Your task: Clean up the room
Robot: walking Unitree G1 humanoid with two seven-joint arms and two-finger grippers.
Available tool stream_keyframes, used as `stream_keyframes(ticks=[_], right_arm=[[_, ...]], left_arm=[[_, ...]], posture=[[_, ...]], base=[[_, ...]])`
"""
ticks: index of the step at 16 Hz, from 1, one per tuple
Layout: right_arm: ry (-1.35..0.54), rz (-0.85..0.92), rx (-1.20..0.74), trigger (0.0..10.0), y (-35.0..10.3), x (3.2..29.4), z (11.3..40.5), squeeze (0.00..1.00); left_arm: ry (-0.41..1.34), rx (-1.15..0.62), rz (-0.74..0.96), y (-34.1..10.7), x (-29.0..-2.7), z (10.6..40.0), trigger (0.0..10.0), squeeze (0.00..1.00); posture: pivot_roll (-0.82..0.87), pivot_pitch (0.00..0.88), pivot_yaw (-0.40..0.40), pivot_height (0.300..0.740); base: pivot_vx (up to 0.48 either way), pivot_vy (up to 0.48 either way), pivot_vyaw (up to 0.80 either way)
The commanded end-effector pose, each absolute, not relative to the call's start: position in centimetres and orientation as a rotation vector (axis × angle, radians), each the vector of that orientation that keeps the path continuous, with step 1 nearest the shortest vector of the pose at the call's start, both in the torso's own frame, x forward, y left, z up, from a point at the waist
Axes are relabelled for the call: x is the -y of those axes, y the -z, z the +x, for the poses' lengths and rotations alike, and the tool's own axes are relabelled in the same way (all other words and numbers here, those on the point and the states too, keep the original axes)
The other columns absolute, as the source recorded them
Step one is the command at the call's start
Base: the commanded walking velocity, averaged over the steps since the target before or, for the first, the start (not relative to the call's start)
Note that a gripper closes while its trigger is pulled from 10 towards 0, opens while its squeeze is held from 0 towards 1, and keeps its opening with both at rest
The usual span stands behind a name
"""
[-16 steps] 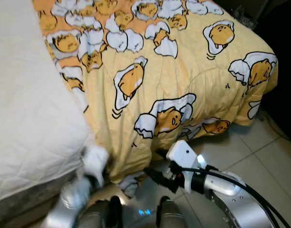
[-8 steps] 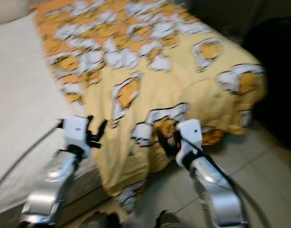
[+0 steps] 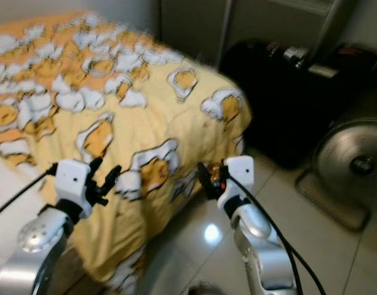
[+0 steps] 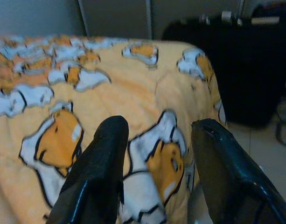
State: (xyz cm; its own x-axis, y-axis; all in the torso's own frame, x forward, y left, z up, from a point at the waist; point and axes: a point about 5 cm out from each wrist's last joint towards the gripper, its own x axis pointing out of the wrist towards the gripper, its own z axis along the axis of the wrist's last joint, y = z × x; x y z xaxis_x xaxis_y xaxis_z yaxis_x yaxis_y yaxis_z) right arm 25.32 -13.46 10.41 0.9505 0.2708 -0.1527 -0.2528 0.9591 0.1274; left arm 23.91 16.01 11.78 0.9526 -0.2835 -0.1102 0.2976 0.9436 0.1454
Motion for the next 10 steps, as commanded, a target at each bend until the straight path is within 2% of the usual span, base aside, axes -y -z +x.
stream_keyframes(ticks=[1,3,5,9,10], right_arm=[[-0.248,0.095,-0.162,10.0,-10.5,13.9,25.7,0.0],[-0.244,0.088,-0.164,10.0,-10.4,13.9,25.7,0.0],[-0.231,0.08,-0.167,10.0,-10.3,14.0,25.6,0.0],[-0.214,0.076,-0.17,10.0,-10.0,14.4,25.4,0.0],[-0.212,0.076,-0.168,10.0,-10.0,14.4,25.3,0.0]], left_arm=[[0.323,-0.102,0.162,-11.6,-15.5,23.8,10.0,0.0],[0.323,-0.096,0.165,-11.9,-14.9,24.5,10.0,0.0],[0.317,-0.087,0.16,-12.1,-14.4,25.2,10.0,0.0],[0.306,-0.081,0.162,-12.2,-14.1,25.4,10.0,0.0],[0.292,-0.092,0.108,-12.0,-14.1,25.4,10.0,0.0]], posture=[[0.0,0.0,-0.007,0.74],[-0.01,0.0,0.006,0.74],[-0.02,0.0,0.014,0.74],[-0.03,0.0,0.02,0.74],[-0.03,0.0,0.019,0.74]], base=[[0.0,0.0,-0.8],[0.0,0.0,-0.8],[0.0,-0.48,-0.63],[0.0,-0.48,0.0],[0.0,0.0,0.0]])
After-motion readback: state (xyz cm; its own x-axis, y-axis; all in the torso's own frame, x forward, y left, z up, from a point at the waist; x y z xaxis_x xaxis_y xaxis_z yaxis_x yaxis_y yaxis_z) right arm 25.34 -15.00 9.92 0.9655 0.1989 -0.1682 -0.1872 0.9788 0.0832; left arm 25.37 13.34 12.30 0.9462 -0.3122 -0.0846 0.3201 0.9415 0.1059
